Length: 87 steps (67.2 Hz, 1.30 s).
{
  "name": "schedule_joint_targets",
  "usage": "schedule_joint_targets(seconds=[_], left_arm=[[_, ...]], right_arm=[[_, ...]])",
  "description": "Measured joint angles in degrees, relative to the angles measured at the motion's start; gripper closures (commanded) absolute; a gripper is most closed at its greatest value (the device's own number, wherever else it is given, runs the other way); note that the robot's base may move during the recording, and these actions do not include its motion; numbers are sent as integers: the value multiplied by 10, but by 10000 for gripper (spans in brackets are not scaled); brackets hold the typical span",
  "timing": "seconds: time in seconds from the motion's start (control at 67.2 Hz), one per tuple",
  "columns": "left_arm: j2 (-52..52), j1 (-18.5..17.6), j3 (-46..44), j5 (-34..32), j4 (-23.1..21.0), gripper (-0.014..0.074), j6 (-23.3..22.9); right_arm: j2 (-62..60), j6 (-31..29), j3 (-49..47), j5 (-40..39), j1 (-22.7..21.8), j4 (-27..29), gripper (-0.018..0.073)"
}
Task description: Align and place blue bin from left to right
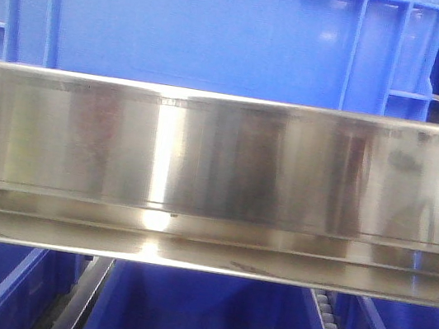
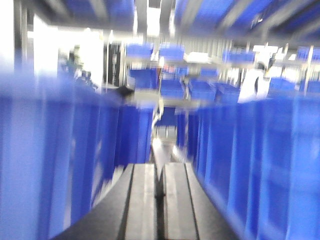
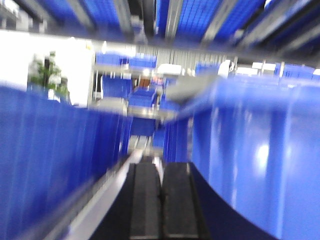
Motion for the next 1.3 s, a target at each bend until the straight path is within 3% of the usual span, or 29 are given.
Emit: schedule_joint_targets(seconds=[0.149, 0.328, 0.581, 0.849, 1.012, 1.191, 1.295], left_arm=[[10, 0, -112, 100, 0, 707, 0], [82, 0, -216, 162, -4, 707, 0], [275, 0, -340, 190, -83, 707, 0], [472, 0, -490, 259, -86, 707, 1], [578, 0, -591, 329, -76, 707, 36], [655, 0, -644, 326, -74, 707, 46], [683, 0, -648, 311, -74, 707, 47]], right_arm=[[-1, 0, -97, 72, 0, 0, 638], [44, 0, -211, 148, 0, 0, 638], [214, 0, -335, 184, 0, 0, 638], [421, 0, -478, 214, 0, 0, 638], [534, 0, -581, 280, 0, 1, 638], [631, 0, -668, 371, 0, 1, 638], [665, 0, -701, 380, 0, 1, 638]])
